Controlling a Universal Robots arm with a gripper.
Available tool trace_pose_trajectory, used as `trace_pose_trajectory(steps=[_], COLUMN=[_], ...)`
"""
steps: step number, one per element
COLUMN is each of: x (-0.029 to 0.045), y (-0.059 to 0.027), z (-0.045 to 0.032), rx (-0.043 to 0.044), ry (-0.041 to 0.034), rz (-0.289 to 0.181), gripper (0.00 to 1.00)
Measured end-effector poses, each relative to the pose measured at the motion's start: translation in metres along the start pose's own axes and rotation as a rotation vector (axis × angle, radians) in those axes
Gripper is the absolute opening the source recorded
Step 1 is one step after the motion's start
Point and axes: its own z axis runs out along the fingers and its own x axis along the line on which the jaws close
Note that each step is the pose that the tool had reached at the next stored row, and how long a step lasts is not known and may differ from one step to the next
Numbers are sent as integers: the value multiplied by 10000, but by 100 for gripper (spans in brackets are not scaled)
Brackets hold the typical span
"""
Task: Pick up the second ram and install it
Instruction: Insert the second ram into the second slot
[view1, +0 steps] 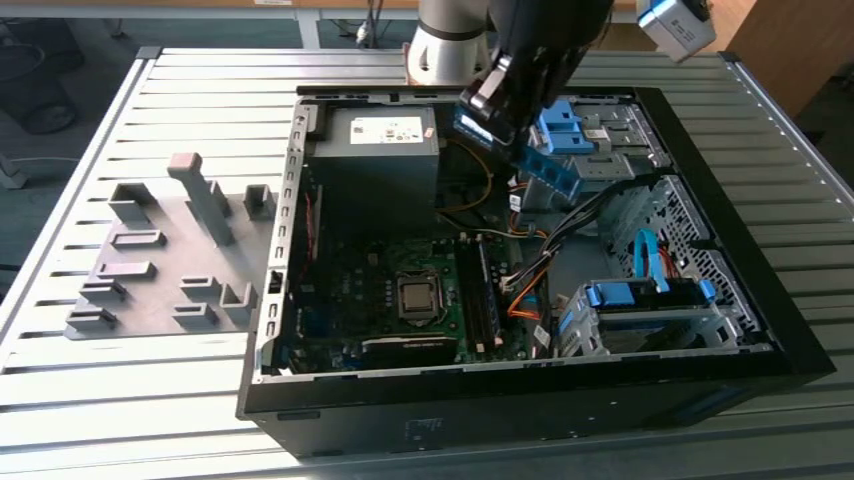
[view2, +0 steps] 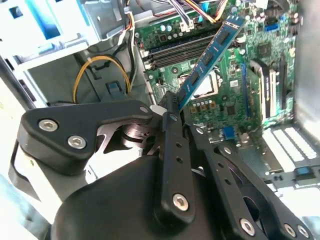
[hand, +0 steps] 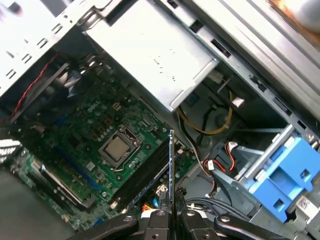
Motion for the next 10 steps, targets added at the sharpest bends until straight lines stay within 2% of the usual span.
trace_pose_trajectory(steps=[10], x=[1], y=[-1], z=[27], rx=[66], ry=[-87], rz=[1823], gripper=[14])
